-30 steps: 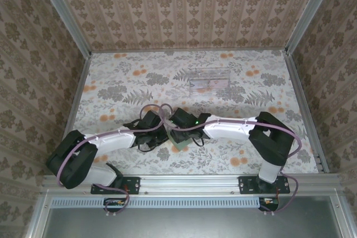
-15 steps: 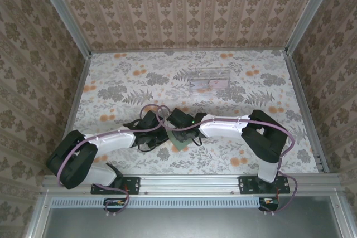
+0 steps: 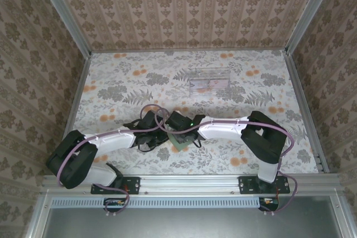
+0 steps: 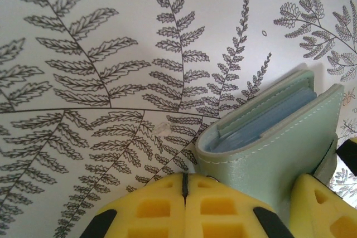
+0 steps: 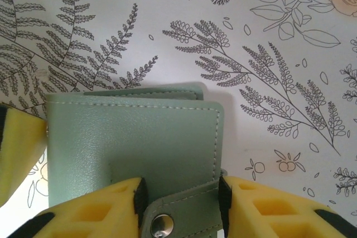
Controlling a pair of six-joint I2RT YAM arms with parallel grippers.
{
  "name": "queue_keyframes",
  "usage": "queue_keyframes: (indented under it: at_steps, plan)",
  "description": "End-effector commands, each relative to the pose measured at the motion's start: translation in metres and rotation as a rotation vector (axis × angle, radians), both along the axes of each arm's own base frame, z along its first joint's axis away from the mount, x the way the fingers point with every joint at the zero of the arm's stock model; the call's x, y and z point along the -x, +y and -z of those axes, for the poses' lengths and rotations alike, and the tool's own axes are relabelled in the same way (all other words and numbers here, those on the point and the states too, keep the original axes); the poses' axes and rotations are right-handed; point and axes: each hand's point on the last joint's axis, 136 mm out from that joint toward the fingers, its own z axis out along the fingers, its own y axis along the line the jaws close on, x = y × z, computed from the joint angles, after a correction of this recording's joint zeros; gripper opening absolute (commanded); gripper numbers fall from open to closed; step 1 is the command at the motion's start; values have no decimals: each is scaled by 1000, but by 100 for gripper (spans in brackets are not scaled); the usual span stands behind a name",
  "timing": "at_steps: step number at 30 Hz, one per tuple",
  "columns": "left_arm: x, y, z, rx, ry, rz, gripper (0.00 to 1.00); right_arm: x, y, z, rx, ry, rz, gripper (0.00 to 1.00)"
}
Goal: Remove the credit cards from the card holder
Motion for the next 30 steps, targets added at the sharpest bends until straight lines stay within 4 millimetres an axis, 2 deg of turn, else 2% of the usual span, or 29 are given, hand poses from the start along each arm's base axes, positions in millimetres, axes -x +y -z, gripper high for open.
queue_keyframes:
  at_steps: [1,5,8,10,14,18,22,25,30]
  plan:
    - [-9,1,2,-34,-29,-4,5,16,-19,14,97,36,-11,40]
    - [-9,2,3,-38,-29,-3,5,20,-16,16,109,39,-16,37]
    - [-9,2,3,-39,-30,-4,5,23,-16,20,101,56,-15,21]
    - [-9,2,1,-34,-35,-1,5,26,-16,24,95,70,-17,1]
    - [-12,-6,-13,-7,-78,27,5,30,-12,24,54,87,-20,0]
    - [-12,-21,-36,21,-148,64,5,31,-3,19,-38,125,-2,0]
    - [-12,-34,-44,63,-161,73,4,34,8,20,-138,190,21,0]
    - [-14,-34,-46,75,-172,56,0,35,11,22,-172,220,33,0]
    - [-19,-32,-59,87,-212,32,0,37,12,25,-184,240,45,0]
